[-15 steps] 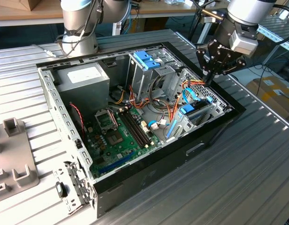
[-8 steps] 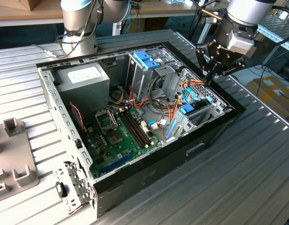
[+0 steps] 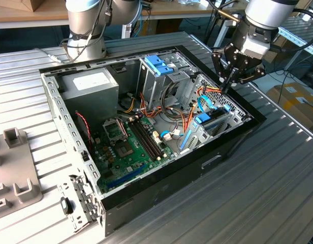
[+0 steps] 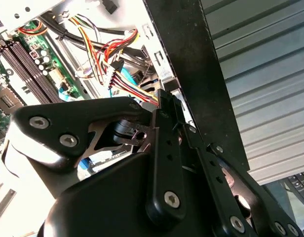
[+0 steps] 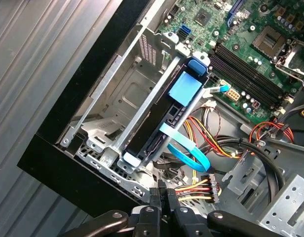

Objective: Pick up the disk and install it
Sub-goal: 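Insert the second disk wire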

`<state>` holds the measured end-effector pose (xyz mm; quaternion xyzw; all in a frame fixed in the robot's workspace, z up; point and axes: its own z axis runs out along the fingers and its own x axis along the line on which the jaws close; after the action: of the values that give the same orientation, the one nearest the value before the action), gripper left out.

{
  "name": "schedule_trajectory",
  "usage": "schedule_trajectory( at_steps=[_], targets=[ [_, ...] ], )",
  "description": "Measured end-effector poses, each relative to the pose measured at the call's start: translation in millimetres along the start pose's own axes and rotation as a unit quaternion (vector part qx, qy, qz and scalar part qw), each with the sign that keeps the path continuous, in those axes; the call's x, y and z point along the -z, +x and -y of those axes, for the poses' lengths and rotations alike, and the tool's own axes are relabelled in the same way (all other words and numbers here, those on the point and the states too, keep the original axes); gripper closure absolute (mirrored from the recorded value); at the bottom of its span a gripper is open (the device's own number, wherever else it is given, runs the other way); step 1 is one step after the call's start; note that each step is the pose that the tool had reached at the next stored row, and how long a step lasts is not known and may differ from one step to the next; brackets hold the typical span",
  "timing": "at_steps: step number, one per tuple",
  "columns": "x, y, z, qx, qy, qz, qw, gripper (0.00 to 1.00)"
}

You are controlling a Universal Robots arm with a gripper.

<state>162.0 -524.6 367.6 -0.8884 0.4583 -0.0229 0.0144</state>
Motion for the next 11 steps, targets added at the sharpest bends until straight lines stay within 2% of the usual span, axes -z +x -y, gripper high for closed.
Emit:
schedule_trajectory(
  at_steps=[11],
  targets=[
    [0.0,0.0,0.0,-0.001,0.0,-0.0001,1.0,0.83]
  ],
)
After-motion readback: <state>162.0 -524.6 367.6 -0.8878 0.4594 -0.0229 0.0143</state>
